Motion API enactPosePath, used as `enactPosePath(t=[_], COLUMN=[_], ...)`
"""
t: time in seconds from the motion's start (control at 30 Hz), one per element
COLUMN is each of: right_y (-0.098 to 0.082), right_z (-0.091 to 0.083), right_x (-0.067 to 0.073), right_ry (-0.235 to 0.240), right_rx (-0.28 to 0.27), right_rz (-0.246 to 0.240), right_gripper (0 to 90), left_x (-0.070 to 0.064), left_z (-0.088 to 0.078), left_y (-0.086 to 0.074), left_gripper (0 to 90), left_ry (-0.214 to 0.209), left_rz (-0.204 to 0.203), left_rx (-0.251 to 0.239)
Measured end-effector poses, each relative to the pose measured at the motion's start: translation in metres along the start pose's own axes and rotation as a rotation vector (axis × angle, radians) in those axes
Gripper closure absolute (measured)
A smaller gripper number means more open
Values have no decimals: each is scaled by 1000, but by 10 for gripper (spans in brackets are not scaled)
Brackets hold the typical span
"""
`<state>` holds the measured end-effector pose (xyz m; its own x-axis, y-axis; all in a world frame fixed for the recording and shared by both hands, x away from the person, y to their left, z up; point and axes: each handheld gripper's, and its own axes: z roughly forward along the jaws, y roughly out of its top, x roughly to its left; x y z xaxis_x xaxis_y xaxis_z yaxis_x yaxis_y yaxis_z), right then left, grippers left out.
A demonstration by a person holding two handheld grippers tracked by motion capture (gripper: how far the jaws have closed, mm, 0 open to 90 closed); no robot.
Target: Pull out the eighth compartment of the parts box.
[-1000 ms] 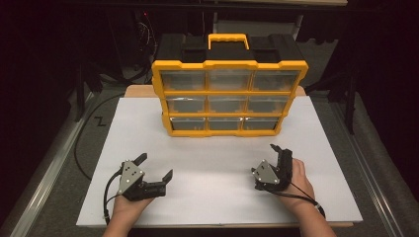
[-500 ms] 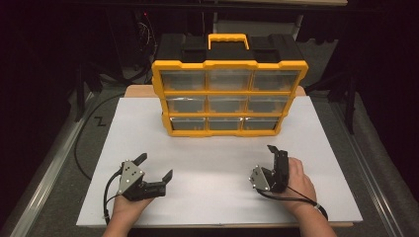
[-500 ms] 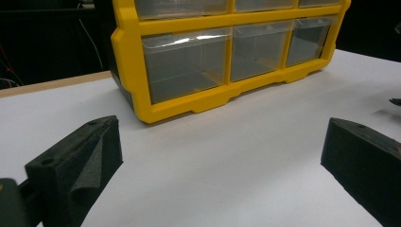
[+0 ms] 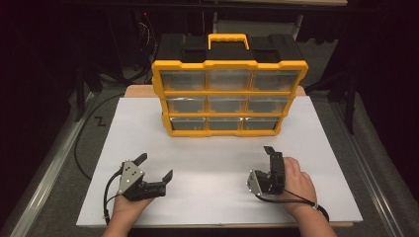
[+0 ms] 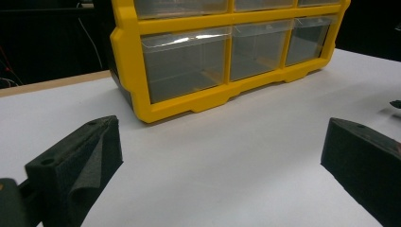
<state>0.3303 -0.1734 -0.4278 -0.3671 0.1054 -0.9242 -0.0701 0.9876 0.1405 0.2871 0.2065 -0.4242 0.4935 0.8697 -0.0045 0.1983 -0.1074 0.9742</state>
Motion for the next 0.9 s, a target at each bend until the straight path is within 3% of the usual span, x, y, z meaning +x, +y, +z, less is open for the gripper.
enactPosePath(t=[0.23,0.27,0.37,0.53,0.9], right_y=[9,12,18,24,37], right_z=[-1,0,1,2,9], right_x=[6,8,10,10,15], right_ry=[-25,-29,-35,-63,-97], right_rx=[3,-4,-9,-37,-27], right_rz=[-68,-99,-115,-123,-126], right_gripper=[11,12,21,55,178], left_x=[0,0,0,0,-2], left_z=[0,0,0,2,4], left_y=[0,0,0,0,-1], left_gripper=[3,3,3,3,3], left_ry=[2,1,6,4,-9], left_rz=[-6,-6,5,11,24], left_rx=[3,3,4,12,11])
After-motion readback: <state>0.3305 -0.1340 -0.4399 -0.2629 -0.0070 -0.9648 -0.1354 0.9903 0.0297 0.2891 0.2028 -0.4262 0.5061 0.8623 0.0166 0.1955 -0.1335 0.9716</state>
